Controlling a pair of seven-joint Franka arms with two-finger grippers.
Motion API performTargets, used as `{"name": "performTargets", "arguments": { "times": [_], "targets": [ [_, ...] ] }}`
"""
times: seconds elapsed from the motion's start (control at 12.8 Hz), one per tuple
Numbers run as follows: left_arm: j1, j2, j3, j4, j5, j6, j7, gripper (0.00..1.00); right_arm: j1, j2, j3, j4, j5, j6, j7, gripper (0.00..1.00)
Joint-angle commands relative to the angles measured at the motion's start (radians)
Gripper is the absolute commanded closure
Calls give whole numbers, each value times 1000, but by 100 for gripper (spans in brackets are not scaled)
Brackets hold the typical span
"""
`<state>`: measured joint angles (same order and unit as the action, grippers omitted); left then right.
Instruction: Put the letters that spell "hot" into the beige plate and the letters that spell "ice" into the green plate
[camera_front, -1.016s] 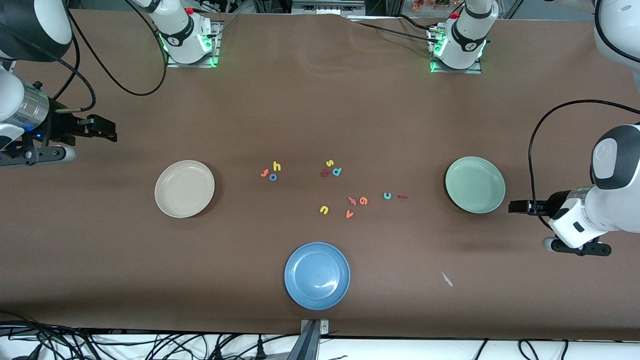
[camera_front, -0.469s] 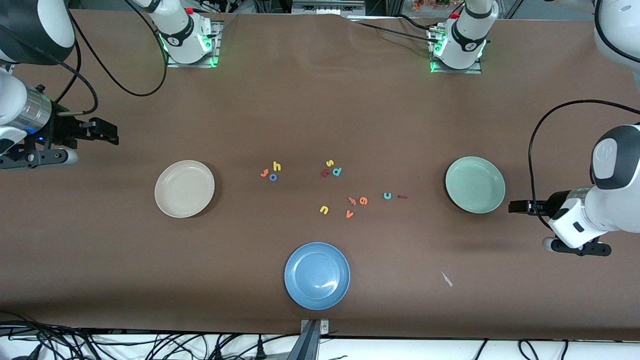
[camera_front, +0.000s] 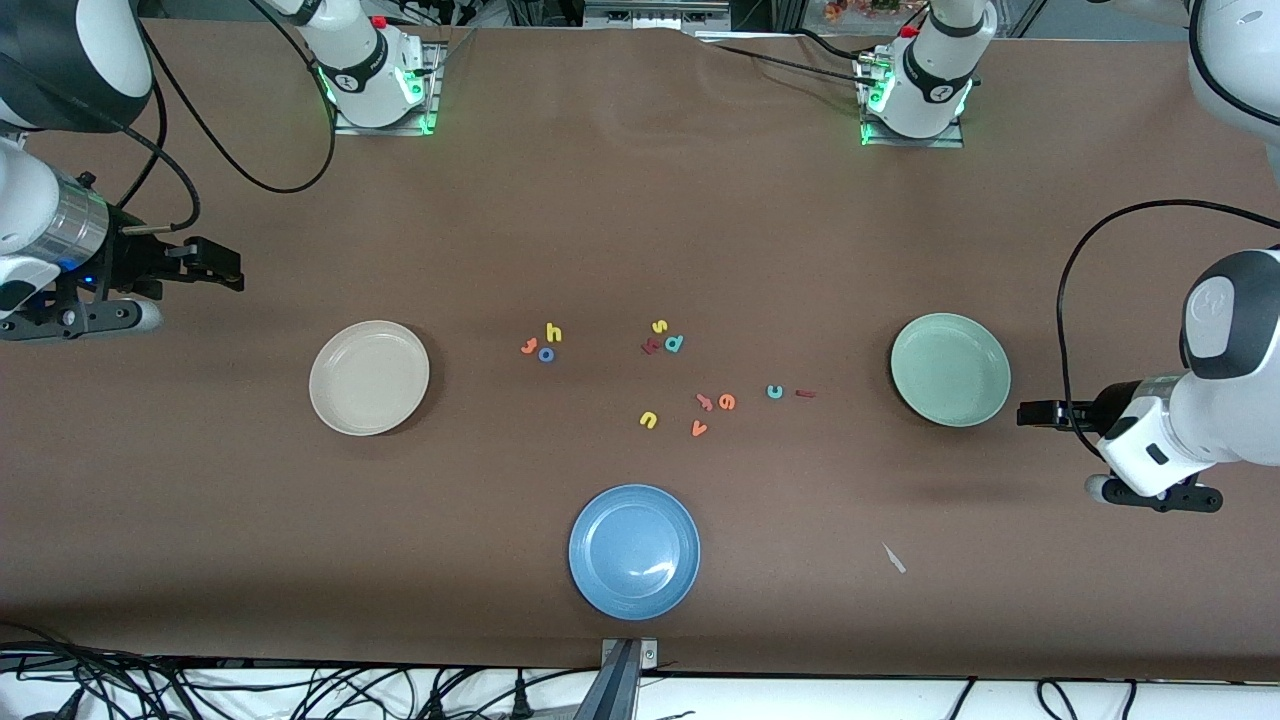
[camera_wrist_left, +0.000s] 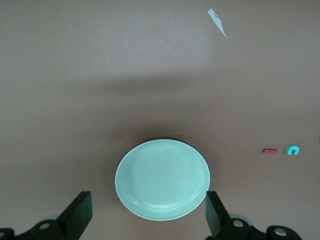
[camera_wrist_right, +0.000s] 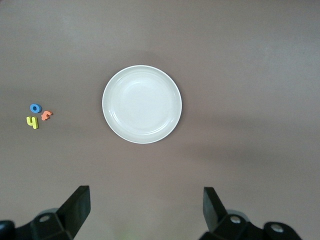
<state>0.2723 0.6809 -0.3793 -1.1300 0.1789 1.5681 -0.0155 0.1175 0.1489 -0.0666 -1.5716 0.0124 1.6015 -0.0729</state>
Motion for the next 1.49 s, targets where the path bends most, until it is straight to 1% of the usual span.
{"name": "performTargets", "arguments": {
  "times": [0.0,0.47,0.63,0.78,1.02,1.25,1.41],
  "targets": [
    [-15,-1,5,-4,-12,3,-15,0,-4,8,5,18,21,-3,7,0],
    [-15,2,5,-4,-12,3,-15,0,2,8,10,21,23,6,7,0],
    [-15,0,5,-5,-13,41,-35,0,7,11,10,24,46,8,7,0],
    [-24,0,5,-17,-16,43,-66,0,17,23,10,27,46,9,5,0],
    [-24,0,5,-19,-16,43,-67,0,56,37,11,25,32,11,4,0],
    [-24,0,5,-19,-16,43,-75,0,71,61,11,15,38,48,4,0],
    [-36,0,5,-19,-18,43,-104,0,114,76,10,22,43,49,33,0]
  ]
}}
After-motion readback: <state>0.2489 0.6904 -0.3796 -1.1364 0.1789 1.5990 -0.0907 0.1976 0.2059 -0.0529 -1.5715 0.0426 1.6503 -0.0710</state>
